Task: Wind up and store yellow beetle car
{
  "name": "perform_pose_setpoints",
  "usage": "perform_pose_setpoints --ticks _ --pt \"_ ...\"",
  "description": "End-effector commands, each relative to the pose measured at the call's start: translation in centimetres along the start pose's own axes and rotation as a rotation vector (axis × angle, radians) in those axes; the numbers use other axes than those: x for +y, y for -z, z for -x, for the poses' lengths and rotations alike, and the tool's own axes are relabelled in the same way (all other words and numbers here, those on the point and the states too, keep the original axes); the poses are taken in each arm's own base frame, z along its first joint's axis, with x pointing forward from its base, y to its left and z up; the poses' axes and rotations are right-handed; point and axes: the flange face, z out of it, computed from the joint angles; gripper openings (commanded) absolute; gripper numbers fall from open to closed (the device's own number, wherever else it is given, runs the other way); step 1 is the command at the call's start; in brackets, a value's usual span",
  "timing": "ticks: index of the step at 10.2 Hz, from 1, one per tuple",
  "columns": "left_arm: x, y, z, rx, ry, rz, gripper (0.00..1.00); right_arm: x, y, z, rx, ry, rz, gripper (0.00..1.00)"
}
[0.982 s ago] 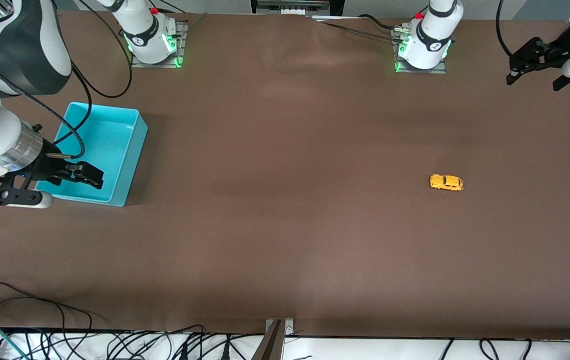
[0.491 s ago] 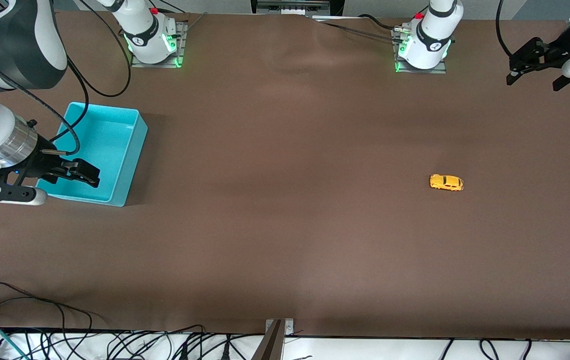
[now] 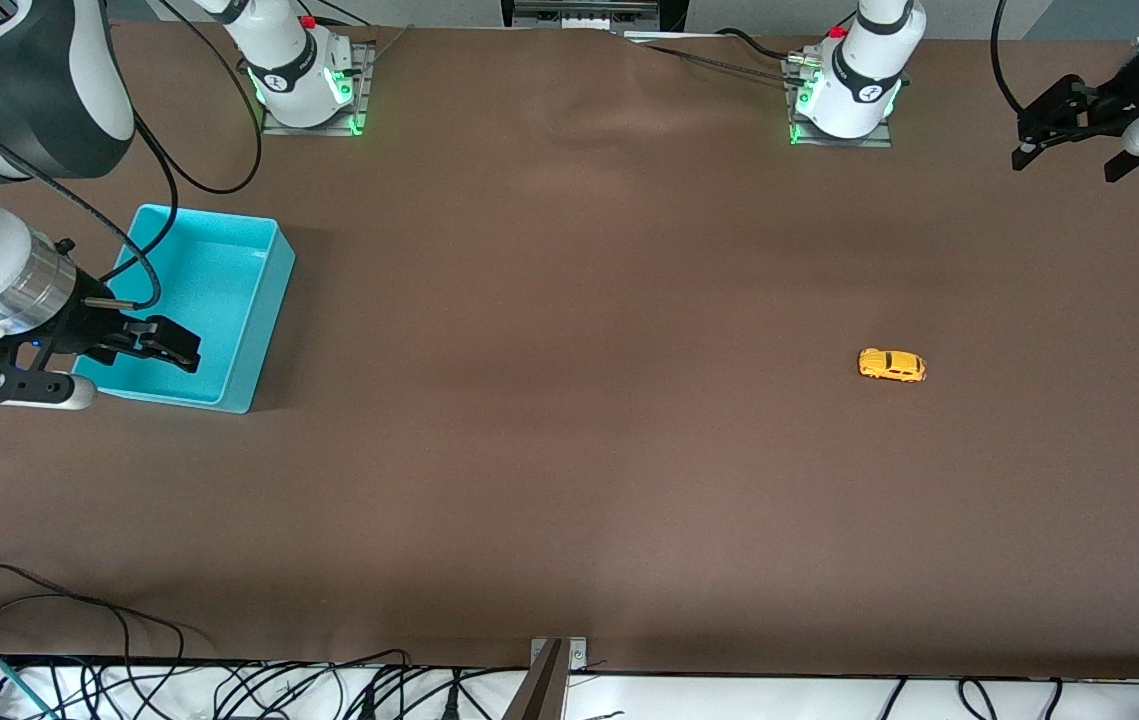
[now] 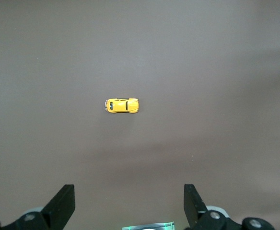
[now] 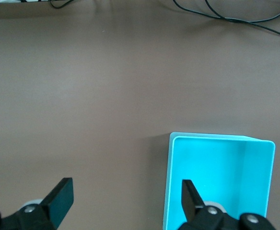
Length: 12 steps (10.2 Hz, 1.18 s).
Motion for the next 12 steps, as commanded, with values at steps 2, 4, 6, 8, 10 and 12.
perform_pose_setpoints --ticks 2,4,6,8,10,12 --pt "-0.08 0.66 -0.32 -0.005 0.005 0.007 1.00 0.32 0.58 0.85 -0.026 0.009 -0.015 1.00" --pt "-0.18 0.67 -0.33 -0.004 0.007 0.006 1.00 0.24 0.40 0.93 -0.029 0.009 -0.014 1.00" --pt "-0.55 0.68 -0.30 -0.004 0.015 0.006 1.00 0.46 0.07 1.13 -0.038 0.006 -0.012 1.00" --pt "-0.55 0.68 -0.30 -0.004 0.015 0.006 1.00 1.08 -0.02 1.17 -0.035 -0.003 -0.009 1.00" --pt "-0.55 0.68 -0.30 -0.004 0.015 0.006 1.00 1.07 -0.10 1.11 -0.033 -0.001 -0.010 1.00" --pt "-0.70 0.69 -0.30 -0.002 0.018 0.006 1.00 1.06 -0.18 1.07 -0.033 -0.001 -0.010 1.00"
